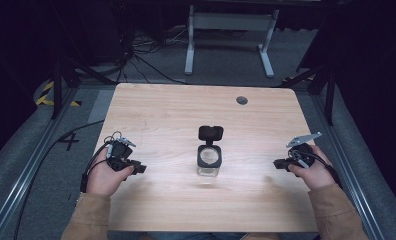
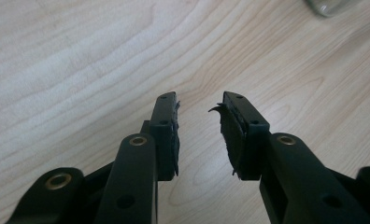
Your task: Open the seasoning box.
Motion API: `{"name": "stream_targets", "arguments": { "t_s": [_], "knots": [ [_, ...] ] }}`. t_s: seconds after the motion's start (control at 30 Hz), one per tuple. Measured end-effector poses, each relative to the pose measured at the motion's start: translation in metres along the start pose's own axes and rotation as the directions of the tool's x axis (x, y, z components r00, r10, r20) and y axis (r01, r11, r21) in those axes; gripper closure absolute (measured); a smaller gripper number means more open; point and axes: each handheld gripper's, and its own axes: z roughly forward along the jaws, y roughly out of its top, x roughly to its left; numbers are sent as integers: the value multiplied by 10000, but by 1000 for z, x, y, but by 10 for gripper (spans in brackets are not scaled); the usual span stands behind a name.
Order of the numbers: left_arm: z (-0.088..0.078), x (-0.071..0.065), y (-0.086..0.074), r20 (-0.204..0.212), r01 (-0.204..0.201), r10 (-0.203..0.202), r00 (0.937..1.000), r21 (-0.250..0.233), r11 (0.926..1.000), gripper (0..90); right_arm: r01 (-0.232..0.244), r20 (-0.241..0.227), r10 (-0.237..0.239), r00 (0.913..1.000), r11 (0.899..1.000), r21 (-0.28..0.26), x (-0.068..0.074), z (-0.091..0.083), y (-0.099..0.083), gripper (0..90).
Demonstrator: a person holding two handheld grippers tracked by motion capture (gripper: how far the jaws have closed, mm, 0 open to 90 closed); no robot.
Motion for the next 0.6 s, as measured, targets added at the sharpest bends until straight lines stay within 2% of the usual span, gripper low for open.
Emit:
{"name": "stream_targets", "arguments": {
  "t_s": [0.03,0.07,0.13,0.17,0.23,0.27,0.5,0.6],
  "knots": [
    [1,0,0,43,56,-56,10000,116,9999,666,0,0,0,10000,10000,0,0,0,0,849],
    [5,1,-1,82,52,-55,10000,345,9994,664,49,-30,-48,10000,9994,357,0,4,-2,842],
    [7,0,-1,148,50,-57,9999,464,9989,658,46,31,-47,10000,9990,443,0,6,-2,841],
    [12,-2,0,291,-234,216,9993,633,9977,654,87,166,-98,9998,9978,659,2,10,-3,834],
    [13,-4,1,336,-291,270,9991,646,9975,652,147,137,-157,9998,9974,707,3,13,-3,827],
    [15,-6,2,459,-416,384,9982,706,9966,651,247,-52,-243,9997,9965,797,6,18,-3,811],
    [15,-4,0,509,-360,327,9982,668,9971,640,398,-218,-386,9990,9976,561,9,26,-4,752],
    [15,-6,1,742,-667,620,9953,625,9958,627,353,-336,-334,9989,9978,561,9,29,-5,719]
  ]
}}
